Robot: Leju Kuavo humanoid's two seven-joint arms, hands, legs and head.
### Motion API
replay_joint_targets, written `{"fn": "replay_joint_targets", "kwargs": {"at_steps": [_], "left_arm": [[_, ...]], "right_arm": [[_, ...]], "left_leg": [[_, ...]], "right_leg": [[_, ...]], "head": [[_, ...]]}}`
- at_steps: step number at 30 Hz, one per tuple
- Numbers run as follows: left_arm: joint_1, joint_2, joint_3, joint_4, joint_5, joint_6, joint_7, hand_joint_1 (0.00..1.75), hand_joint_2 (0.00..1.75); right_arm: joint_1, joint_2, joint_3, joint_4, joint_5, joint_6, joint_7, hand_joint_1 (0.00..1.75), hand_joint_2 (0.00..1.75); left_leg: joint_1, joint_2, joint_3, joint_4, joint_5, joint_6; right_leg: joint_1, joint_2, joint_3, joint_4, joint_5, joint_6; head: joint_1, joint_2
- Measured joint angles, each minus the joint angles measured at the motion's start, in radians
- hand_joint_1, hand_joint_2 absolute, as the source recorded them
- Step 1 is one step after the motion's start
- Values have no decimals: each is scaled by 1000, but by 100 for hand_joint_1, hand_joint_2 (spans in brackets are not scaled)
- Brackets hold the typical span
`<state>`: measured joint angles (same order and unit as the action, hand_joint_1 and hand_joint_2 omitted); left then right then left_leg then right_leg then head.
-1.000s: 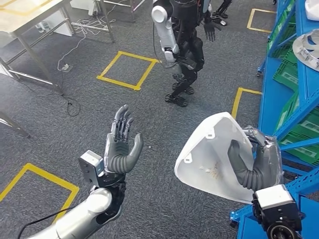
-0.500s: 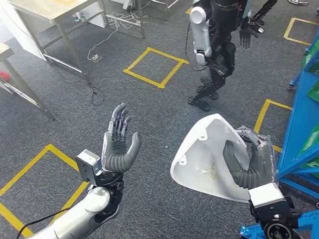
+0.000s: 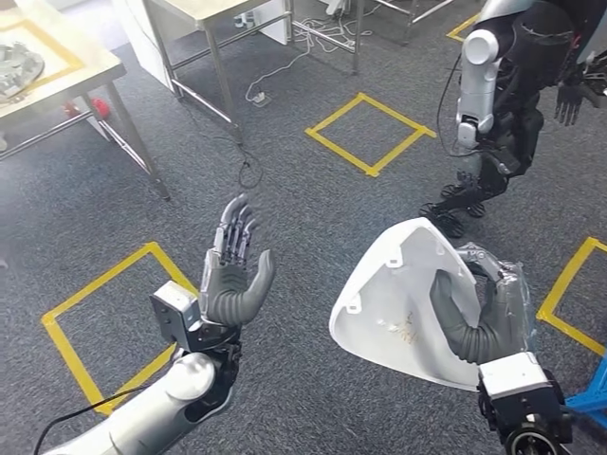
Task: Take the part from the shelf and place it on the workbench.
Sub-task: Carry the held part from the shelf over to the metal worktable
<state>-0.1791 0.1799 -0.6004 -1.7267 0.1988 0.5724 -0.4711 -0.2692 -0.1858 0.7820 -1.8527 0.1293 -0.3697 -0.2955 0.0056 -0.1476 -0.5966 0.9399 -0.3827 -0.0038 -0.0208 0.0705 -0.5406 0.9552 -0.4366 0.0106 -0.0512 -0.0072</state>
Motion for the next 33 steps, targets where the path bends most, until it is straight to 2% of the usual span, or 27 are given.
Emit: {"fn": "replay_joint_targets", "kwargs": {"at_steps": [1, 2, 4, 5, 6, 7, 8, 9, 11, 12, 13, 15, 16, 17, 18, 19, 21, 22, 23, 24, 26, 27, 28, 29, 31, 32, 33], "left_arm": [[1, 0, 0, 0, 0, 1, -1, 0, 175], [0, 1, 0, 0, 0, 1, -2, 0, 175], [-2, 1, 0, 0, 0, 2, -4, 0, 175], [-2, 1, 0, 0, 0, 2, -4, 0, 175], [-1, 1, 0, 1, 0, 2, -5, 0, 175], [0, 1, 0, 2, 0, 2, -5, 0, 175], [1, 1, 0, 3, 0, 2, -5, 0, 175], [1, 1, 0, 4, 0, 2, -5, 0, 175], [0, 1, 0, 4, 0, 2, -4, 0, 175], [-1, 1, 0, 4, 0, 2, -5, 0, 175], [-2, 1, 0, 5, 1, 2, -5, 0, 175], [-3, 0, 0, 5, 1, 2, -5, 0, 175], [-3, 0, 0, 5, 1, 2, -5, 0, 175], [-3, 0, 0, 5, 1, 3, -6, 0, 175], [-4, 0, 0, 5, 1, 3, -6, 0, 175], [-4, -1, 0, 5, 1, 3, -6, 0, 175], [-4, -3, 0, 5, 2, 5, -6, 0, 175], [-3, -4, 0, 5, 3, 7, -6, 0, 175], [-3, -4, 0, 5, 4, 9, -6, 0, 175], [-3, -4, 0, 5, 5, 10, -6, 0, 175], [-3, -4, 0, 5, 7, 11, -6, 0, 175], [-4, -4, 0, 5, 8, 11, -6, 0, 175], [-4, -4, 0, 5, 10, 11, -7, 0, 175], [-5, -4, 0, 5, 11, 11, -7, 0, 175], [-4, -2, 0, 5, 13, 10, -8, 0, 175], [-5, -1, 0, 5, 14, 10, -8, 0, 175], [-7, 0, 0, 5, 15, 10, -9, 0, 175]], "right_arm": [[0, 1, 0, 0, 0, 0, 0, 175, 175], [0, 2, -1, 0, 0, 0, -1, 175, 175], [1, 4, -1, -1, 0, -1, -1, 175, 175], [2, 4, -1, -1, 0, -1, -1, 175, 175], [3, 4, -1, 0, 0, -1, -1, 175, 175], [5, 4, -1, 0, 0, 0, -1, 175, 175], [5, 5, -1, 0, 0, 0, -1, 175, 175], [6, 5, -1, 0, 0, 0, -1, 175, 175], [6, 5, -1, 0, 0, 0, -1, 175, 175], [5, 5, -1, 0, 0, -1, -1, 175, 175], [5, 5, -1, 0, 0, -1, -2, 175, 175], [5, 6, -2, -1, 0, -3, -2, 175, 175], [5, 6, -2, -1, 1, -3, -2, 175, 175], [5, 6, -3, -1, 1, -4, -2, 175, 175], [6, 6, -4, -1, 1, -4, -2, 175, 175], [6, 6, -5, -1, 1, -4, -1, 175, 175], [8, 6, -6, -1, 1, -4, 1, 175, 175], [9, 6, -6, -1, 1, -4, 3, 175, 175], [9, 6, -6, -1, 1, -4, 5, 175, 175], [9, 6, -6, -1, 1, -5, 8, 175, 175], [5, 6, -6, -1, 0, -6, 12, 175, 175], [3, 5, -6, -1, -1, -8, 14, 175, 175], [1, 5, -6, -1, -2, -11, 16, 175, 175], [-1, 5, -5, -2, -3, -14, 16, 175, 175], [-5, 5, -3, -2, -4, -19, 17, 175, 175], [-7, 6, -3, -3, -4, -21, 17, 175, 175], [-8, 6, -2, -4, -5, -23, 16, 175, 175]], "left_leg": [[-2, 11, -4, 5, -4, -6], [-4, 35, -15, 28, -18, -11], [-5, 104, -69, 136, -73, -20], [-1, 123, -108, 208, -103, -25], [3, 133, -141, 265, -120, -29], [7, 138, -158, 292, -119, -33], [10, 142, -153, 277, -101, -36], [12, 150, -126, 223, -68, -37], [10, 188, -48, 76, -7, -35], [6, 203, -22, 26, 8, -30], [3, 210, -10, 2, 11, -23], [0, 191, -10, 0, 6, -8], [2, 180, -10, 0, 5, -2], [3, 169, -8, -2, 4, 4], [6, 159, -6, -3, 4, 9], [7, 149, -4, -3, 4, 14], [5, 125, -3, -3, 2, 20], [3, 111, -2, -2, 1, 22], [2, 96, 0, -2, 1, 22], [2, 79, 3, -2, 0, 21], [1, 49, 7, 0, -2, 18], [1, 35, 5, 2, -3, 15], [2, 23, 2, 3, -2, 11], [3, 10, -2, 3, 0, 5], [5, -10, -7, 2, 3, -7], [2, 5, -12, 13, -4, -13], [-1, 34, -27, 44, -22, -18]], "right_leg": [[-2, -13, 5, -6, 3, -5], [-4, -27, 11, -13, 5, -9], [-4, -56, 17, -20, 6, -16], [-3, -71, 17, -20, 5, -17], [-2, -85, 17, -20, 3, -17], [-2, -100, 18, -20, 0, -17], [-3, -114, 20, -19, -3, -15], [-4, -128, 24, -19, -6, -12], [-2, -150, 32, -18, -16, -2], [1, -160, 36, -18, -20, 4], [4, -168, 40, -18, -24, 10], [6, -185, 47, -19, -31, 21], [3, -179, 47, -15, -38, 26], [0, -160, 40, 4, -53, 31], [-3, -134, 21, 45, -78, 33], [-3, -105, -11, 110, -109, 34], [-1, -80, -87, 256, -163, 33], [0, -76, -113, 298, -166, 31], [1, -74, -120, 298, -149, 28], [1, -68, -109, 258, -113, 24], [0, -21, -56, 119, -30, 12], [-1, 4, -32, 58, -9, 9], [-1, 23, -16, 22, -1, 8], [-1, 25, -7, 9, -6, 7], [-3, -1, 7, -2, -6, 5], [-5, -15, 13, -8, -3, 1], [-8, -31, 19, -15, -1, -4]], "head": [[-1, 0], [-5, 0], [-14, 0], [-17, 0], [-18, 0], [-18, 0], [-19, 0], [-20, 0], [-24, 0], [-24, 0], [-23, 0], [-17, 0], [-15, 0], [-13, 0], [-10, 0], [-7, 0], [-2, 0], [-2, 0], [-1, 0], [-1, 0], [1, 0], [2, 0], [3, 0], [3, 0], [3, 0], [0, 0], [-6, 0]]}}
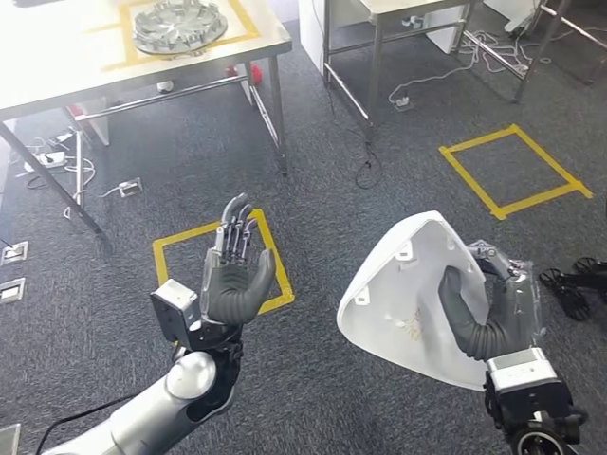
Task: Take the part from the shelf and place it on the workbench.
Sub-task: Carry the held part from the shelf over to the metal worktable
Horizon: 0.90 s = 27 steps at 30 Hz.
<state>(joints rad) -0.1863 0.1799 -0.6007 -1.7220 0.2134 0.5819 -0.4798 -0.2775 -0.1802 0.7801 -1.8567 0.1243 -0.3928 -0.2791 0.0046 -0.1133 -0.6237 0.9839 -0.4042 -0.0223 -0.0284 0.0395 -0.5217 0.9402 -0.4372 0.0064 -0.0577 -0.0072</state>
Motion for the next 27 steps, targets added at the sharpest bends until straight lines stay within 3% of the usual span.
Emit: {"fn": "replay_joint_targets", "kwargs": {"at_steps": [2, 4, 5, 6, 7, 9, 11, 13, 15, 17, 18, 19, 20, 21, 22, 24, 26, 27], "left_arm": [[-4, 1, 0, 0, 0, 0, -1, 0, 175], [-4, 1, 0, 0, 1, -1, 0, 0, 175], [-4, 1, 0, 0, 2, -1, 0, 0, 175], [-4, 1, 0, 1, 2, -1, 0, 0, 175], [-4, 2, 0, 1, 2, -1, 0, 0, 175], [-7, 3, 0, 0, 2, -1, 1, 0, 175], [-9, 3, 0, 0, 1, 0, 3, 0, 175], [-9, 3, 0, 1, 0, 3, 5, 0, 175], [-10, 2, 0, 1, 0, 4, 5, 0, 175], [-11, -1, 0, 1, 0, 3, 5, 0, 175], [-11, -2, 0, 2, 0, 3, 5, 0, 175], [-11, -4, 0, 2, -1, 2, 5, 0, 175], [-10, -4, 0, 3, -1, 1, 5, 0, 175], [-10, -5, 0, 4, -1, 0, 5, 0, 175], [-11, -5, 0, 6, -1, 0, 5, 0, 175], [-12, -6, 0, 8, -1, -1, 5, 0, 175], [-13, -6, 0, 9, -3, -2, 5, 0, 175], [-13, -6, 0, 10, -4, -2, 5, 0, 175]], "right_arm": [[-1, 0, 2, -2, -1, -2, 0, 175, 175], [-1, 0, 4, -3, -2, -2, 0, 175, 175], [-1, 0, 5, -3, -2, -2, 0, 175, 175], [-1, 0, 5, -3, -2, -3, 0, 175, 175], [-2, 0, 6, -3, -2, -3, 0, 175, 175], [-2, 0, 6, -3, -2, -3, 1, 175, 175], [-2, 0, 6, -3, -3, -2, 1, 175, 175], [-2, 0, 6, -3, -4, 2, 2, 175, 175], [-2, 0, 5, -3, -6, 7, 2, 175, 175], [1, 0, 4, -3, -8, 8, 1, 175, 175], [4, 0, 4, -3, -9, 8, 0, 175, 175], [8, 0, 4, -3, -9, 8, 0, 175, 175], [10, 0, 4, -3, -10, 8, 0, 175, 175], [12, 0, 4, -3, -10, 8, 0, 175, 175], [12, 0, 3, -3, -10, 8, 0, 175, 175], [13, 0, 2, -3, -11, 9, 0, 175, 175], [14, 0, 2, -3, -12, 10, 0, 175, 175], [14, 0, 2, -3, -12, 11, 0, 175, 175]], "left_leg": [[0, 76, -64, 125, -60, -11], [6, 104, -131, 246, -97, -18], [9, 108, -141, 257, -88, -20], [11, 112, -127, 225, -62, -20], [11, 124, -94, 159, -25, -19], [6, 174, -19, 16, 29, -10], [-2, 197, 10, -41, 39, 3], [-3, 171, 10, -44, 36, 15], [2, 147, 15, -48, 36, 27], [4, 123, 17, -49, 35, 36], [3, 109, 17, -49, 35, 38], [2, 94, 18, -49, 34, 39], [2, 79, 18, -48, 34, 40], [1, 63, 19, -48, 34, 39], [2, 47, 20, -46, 34, 39], [1, 17, 19, -41, 33, 35], [2, -6, 10, -36, 35, 25], [3, -19, 4, -36, 38, 19]], "right_leg": [[2, -31, 6, -6, 1, -7], [5, -62, 6, -6, -2, -10], [6, -77, 7, -6, -4, -9], [6, -92, 10, -6, -7, -8], [6, -105, 14, -6, -11, -5], [12, -127, 22, -4, -21, 5], [19, -146, 28, -3, -29, 15], [19, -164, 34, -3, -39, 26], [14, -132, 24, 34, -70, 35], [11, -71, -32, 160, -134, 39], [11, -55, -71, 237, -164, 40], [11, -47, -103, 297, -179, 40], [11, -43, -120, 320, -173, 40], [11, -41, -118, 299, -145, 39], [11, -33, -99, 244, -103, 36], [7, 13, -51, 108, -28, 27], [5, 49, -20, 35, -14, 22], [5, 47, -13, 26, -19, 20]], "head": [[-11, 0], [-15, 0], [-16, 0], [-17, 0], [-18, 0], [-24, 0], [-21, 0], [-14, 0], [-9, 0], [0, 0], [2, 0], [3, 0], [4, 0], [5, 0], [5, 0], [7, 0], [7, 0], [6, 0]]}}
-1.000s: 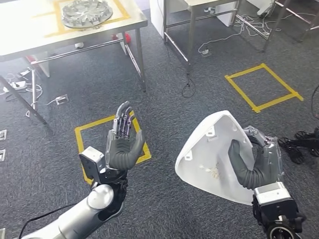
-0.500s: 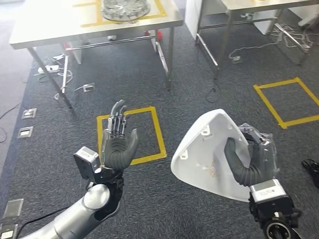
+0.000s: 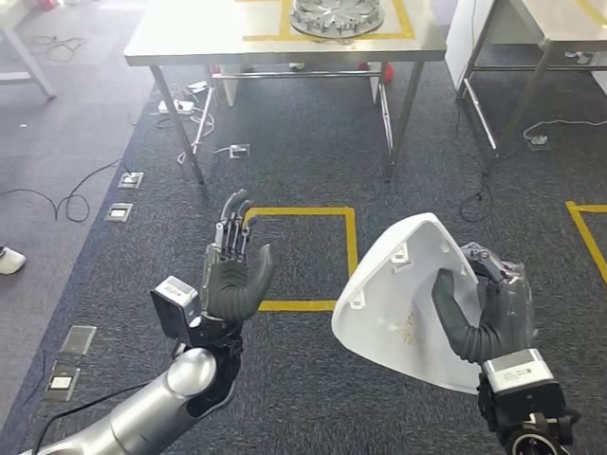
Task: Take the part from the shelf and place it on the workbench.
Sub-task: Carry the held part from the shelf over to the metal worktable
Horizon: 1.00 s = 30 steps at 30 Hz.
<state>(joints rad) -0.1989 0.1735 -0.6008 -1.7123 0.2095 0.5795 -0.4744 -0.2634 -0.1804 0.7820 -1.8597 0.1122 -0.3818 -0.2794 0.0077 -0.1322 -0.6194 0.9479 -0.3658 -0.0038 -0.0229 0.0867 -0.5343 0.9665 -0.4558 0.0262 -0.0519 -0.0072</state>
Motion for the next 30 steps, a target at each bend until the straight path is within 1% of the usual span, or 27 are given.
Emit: {"fn": "replay_joint_targets", "kwargs": {"at_steps": [1, 2, 3, 4, 5, 6, 7, 8, 9, 10, 11, 12, 13, 14, 15, 18, 19, 22, 26, 27, 30], "left_arm": [[1, 1, 0, 0, -1, 0, 0, 0, 175], [2, 2, 0, 0, -2, 0, 1, 0, 175], [1, 3, 0, 0, -3, 0, 1, 0, 175], [-1, 4, 0, 0, -4, 0, 2, 0, 175], [-2, 4, 0, 0, -4, 0, 3, 0, 175], [-3, 4, 0, 0, -5, 0, 3, 0, 175], [-2, 4, 0, 0, -5, 0, 4, 0, 175], [-1, 4, 0, 1, -5, 0, 6, 0, 175], [0, 4, 0, 1, -5, 0, 9, 0, 175], [0, 5, 0, 1, -6, 0, 12, 0, 175], [0, 5, 0, 1, -7, 0, 14, 0, 175], [-1, 6, 0, 1, -8, 0, 16, 0, 175], [-1, 6, 0, 1, -9, 0, 16, 0, 175], [-2, 5, 0, 1, -10, 0, 17, 0, 175], [-2, 5, 0, 0, -10, 0, 17, 0, 175], [-1, 6, 0, 0, -11, 0, 17, 0, 175], [-1, 5, 0, 0, -11, 0, 17, 0, 175], [-1, 5, 0, 0, -11, 0, 17, 0, 175], [-1, 5, 0, 0, -11, 0, 17, 0, 175], [-1, 5, 0, 0, -11, 0, 17, 0, 175], [-1, 5, 0, 0, -11, 0, 17, 0, 175]], "right_arm": [[0, 0, 0, 0, 0, 1, 0, 175, 175], [0, 0, 0, 0, 0, 1, 0, 175, 175], [0, 0, -1, -1, 0, 2, 0, 175, 175], [0, 0, -1, -1, 0, 2, 0, 175, 175], [0, 0, -2, -2, 0, 3, 0, 175, 175], [1, 0, -2, -2, 0, 4, 0, 175, 175], [1, 0, -2, -2, 0, 5, 0, 175, 175], [1, 0, -2, -2, 0, 5, 1, 175, 175], [1, 0, -2, -2, -1, 5, 1, 175, 175], [1, 0, -2, -2, -2, 5, 2, 175, 175], [1, 0, -2, -2, -4, 6, 2, 175, 175], [1, 0, -2, -2, -7, 6, 3, 175, 175], [0, 0, -3, -2, -8, 7, 3, 175, 175], [0, 0, -3, -3, -9, 7, 4, 175, 175], [0, 0, -4, -3, -10, 8, 4, 175, 175], [1, 0, -6, -3, -10, 9, 4, 175, 175], [1, 0, -6, -3, -10, 9, 4, 175, 175], [1, 0, -7, -3, -10, 9, 4, 175, 175], [1, 0, -7, -3, -10, 9, 4, 175, 175], [1, 0, -7, -3, -10, 9, 4, 175, 175], [1, 0, -7, -3, -10, 9, 4, 175, 175]], "left_leg": [[2, -9, -4, -1, 3, -6], [0, 0, -8, 3, 1, -13], [-3, 24, -18, 22, -10, -18], [-5, 57, -38, 64, -34, -22], [-5, 91, -68, 125, -64, -26], [-3, 111, -105, 196, -95, -30], [0, 120, -137, 256, -116, -32], [3, 124, -152, 285, -120, -34], [5, 126, -146, 275, -107, -35], [7, 128, -117, 223, -78, -34], [8, 134, -75, 149, -46, -33], [7, 139, -35, 80, -23, -29], [5, 144, -6, 29, -10, -24], [5, 147, 7, 4, -7, -20], [4, 147, 9, -1, -9, -18], [5, 145, 10, -1, -9, -18], [4, 144, 10, -1, -10, -16], [2, 144, 10, -1, -12, -9], [0, 144, 10, 0, -13, -5], [0, 144, 10, 0, -12, -4], [-1, 144, 10, 0, -12, -3]], "right_leg": [[-1, -12, 6, -7, -2, -3], [-3, -25, 11, -11, 1, -7], [-5, -38, 14, -16, 4, -12], [-7, -54, 18, -20, 5, -17], [-4, -68, 19, -22, 6, -21], [-2, -83, 19, -22, 5, -23], [-1, -95, 19, -21, 4, -24], [0, -106, 19, -21, 2, -24], [0, -115, 19, -21, 1, -23], [0, -121, 21, -21, -1, -20], [0, -127, 23, -21, -3, -17], [2, -132, 24, -21, -5, -13], [5, -134, 25, -20, -8, -9], [8, -136, 25, -18, -11, -7], [11, -135, 24, -17, -12, -11], [12, -132, 27, -18, -12, -33], [12, -132, 29, -21, -12, -33], [11, -132, 33, -30, -9, -26], [8, -132, 35, -37, -6, -2], [8, -132, 36, -38, -5, 2], [7, -132, 35, -38, -5, 5]], "head": [[-1, 0], [-2, 0], [-7, 0], [-11, 0], [-16, 0], [-20, 0], [-21, 0], [-21, 0], [-22, 0], [-23, 0], [-23, 0], [-24, 0], [-24, 0], [-23, 0], [-20, 0], [-12, 0], [-11, 0], [-8, 0], [-8, 0], [-8, 0], [-8, 0]]}}
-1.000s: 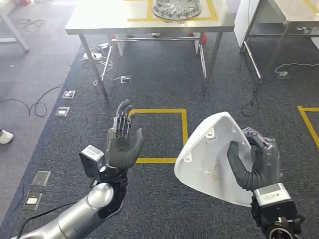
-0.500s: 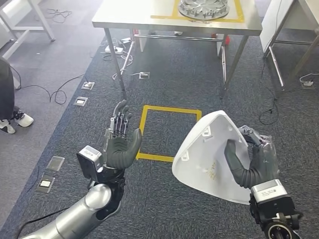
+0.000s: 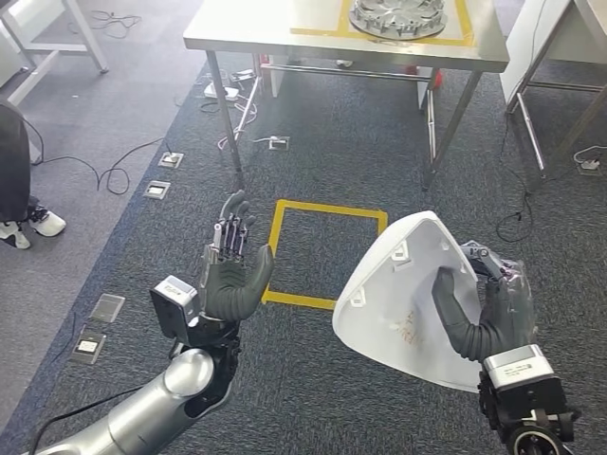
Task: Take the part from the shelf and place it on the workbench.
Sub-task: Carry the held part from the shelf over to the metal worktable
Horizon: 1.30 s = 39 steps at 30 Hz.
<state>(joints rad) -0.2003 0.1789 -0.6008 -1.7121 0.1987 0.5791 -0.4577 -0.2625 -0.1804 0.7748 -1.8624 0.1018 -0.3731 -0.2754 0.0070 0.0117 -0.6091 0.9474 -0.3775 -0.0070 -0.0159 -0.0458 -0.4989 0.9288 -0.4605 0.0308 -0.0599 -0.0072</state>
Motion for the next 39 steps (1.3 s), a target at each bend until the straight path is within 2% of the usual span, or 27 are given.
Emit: {"fn": "replay_joint_targets", "kwargs": {"at_steps": [39], "left_arm": [[0, 0, 0, 0, 0, 0, 0, 0, 175]], "right_arm": [[0, 0, 0, 0, 0, 0, 0, 175, 175]], "left_leg": [[3, 1, 2, -2, 1, -1]], "right_leg": [[5, 0, 0, 1, -1, 0]], "head": [[0, 0]]}}
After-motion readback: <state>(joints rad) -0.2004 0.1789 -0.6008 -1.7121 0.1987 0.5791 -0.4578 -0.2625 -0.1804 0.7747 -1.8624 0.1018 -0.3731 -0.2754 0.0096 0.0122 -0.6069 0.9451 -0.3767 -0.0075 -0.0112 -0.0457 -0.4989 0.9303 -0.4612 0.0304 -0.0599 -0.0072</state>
